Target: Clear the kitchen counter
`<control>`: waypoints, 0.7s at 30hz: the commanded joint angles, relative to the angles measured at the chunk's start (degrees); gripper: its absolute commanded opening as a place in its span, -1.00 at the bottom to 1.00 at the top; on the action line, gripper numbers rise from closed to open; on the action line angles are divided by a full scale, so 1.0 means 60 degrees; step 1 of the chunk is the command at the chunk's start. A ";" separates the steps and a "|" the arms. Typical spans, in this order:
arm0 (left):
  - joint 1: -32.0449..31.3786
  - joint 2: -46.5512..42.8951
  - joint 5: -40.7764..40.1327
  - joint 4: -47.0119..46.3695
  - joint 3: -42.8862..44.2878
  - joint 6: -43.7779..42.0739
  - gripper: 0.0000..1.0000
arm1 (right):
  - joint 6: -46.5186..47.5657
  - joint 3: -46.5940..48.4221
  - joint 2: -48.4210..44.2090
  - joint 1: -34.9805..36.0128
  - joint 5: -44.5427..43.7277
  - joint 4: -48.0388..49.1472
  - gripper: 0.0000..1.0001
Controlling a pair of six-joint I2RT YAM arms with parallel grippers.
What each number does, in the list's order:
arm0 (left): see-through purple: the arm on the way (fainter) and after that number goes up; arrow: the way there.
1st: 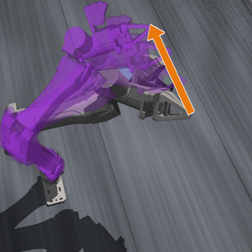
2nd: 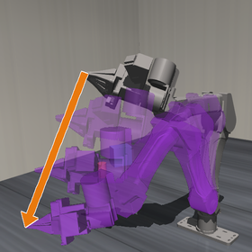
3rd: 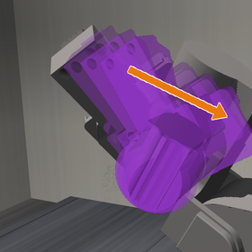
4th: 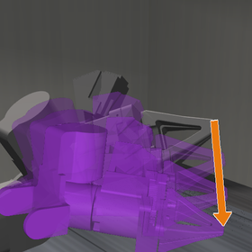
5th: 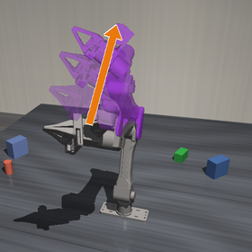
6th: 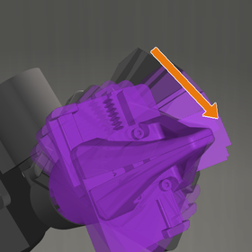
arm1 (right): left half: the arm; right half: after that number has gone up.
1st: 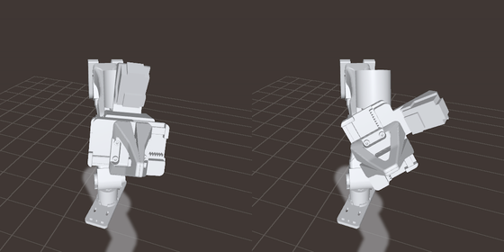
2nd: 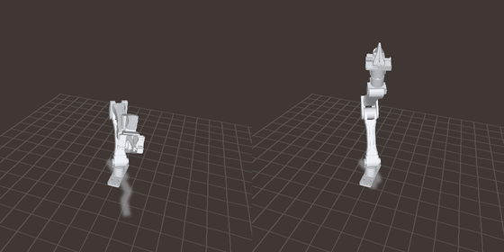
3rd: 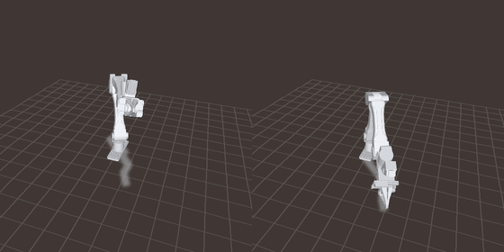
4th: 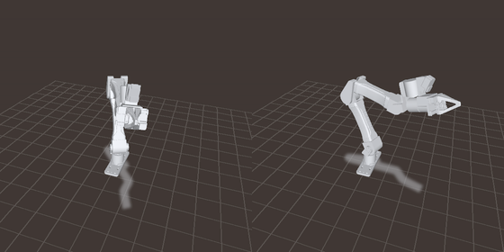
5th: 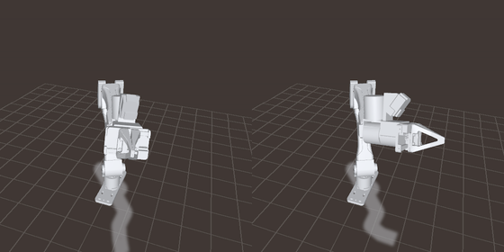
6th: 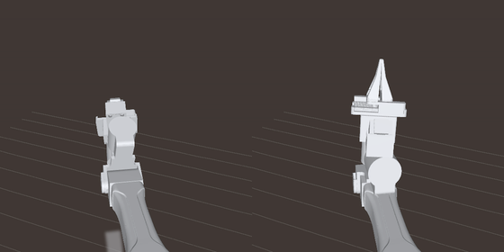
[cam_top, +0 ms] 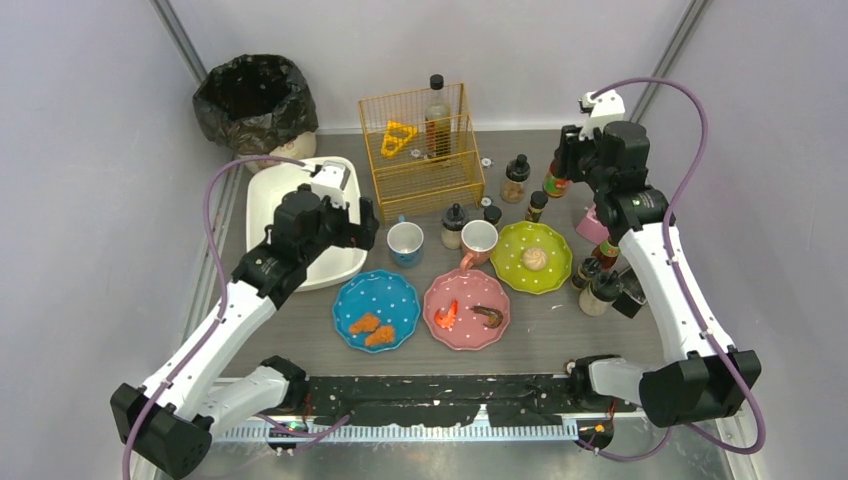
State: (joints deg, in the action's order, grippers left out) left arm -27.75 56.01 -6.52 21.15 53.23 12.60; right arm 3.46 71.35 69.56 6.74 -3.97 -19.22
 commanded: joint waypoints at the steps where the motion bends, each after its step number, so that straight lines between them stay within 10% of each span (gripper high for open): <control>1: -0.0034 0.0110 0.2643 -0.1725 0.0431 -0.1031 0.98 | 0.0682 0.1003 -0.0519 0.0648 0.1577 0.0111 -0.89; 21: -0.1492 0.2858 0.7912 -0.3716 0.2821 -0.3625 0.98 | 0.1356 0.1158 -0.1084 0.3003 0.5687 -0.0016 -0.89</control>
State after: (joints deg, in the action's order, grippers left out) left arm -35.33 70.81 34.70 2.66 66.11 -5.39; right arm 10.61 74.37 67.07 23.16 23.88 -27.53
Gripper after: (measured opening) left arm 0.992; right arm 0.497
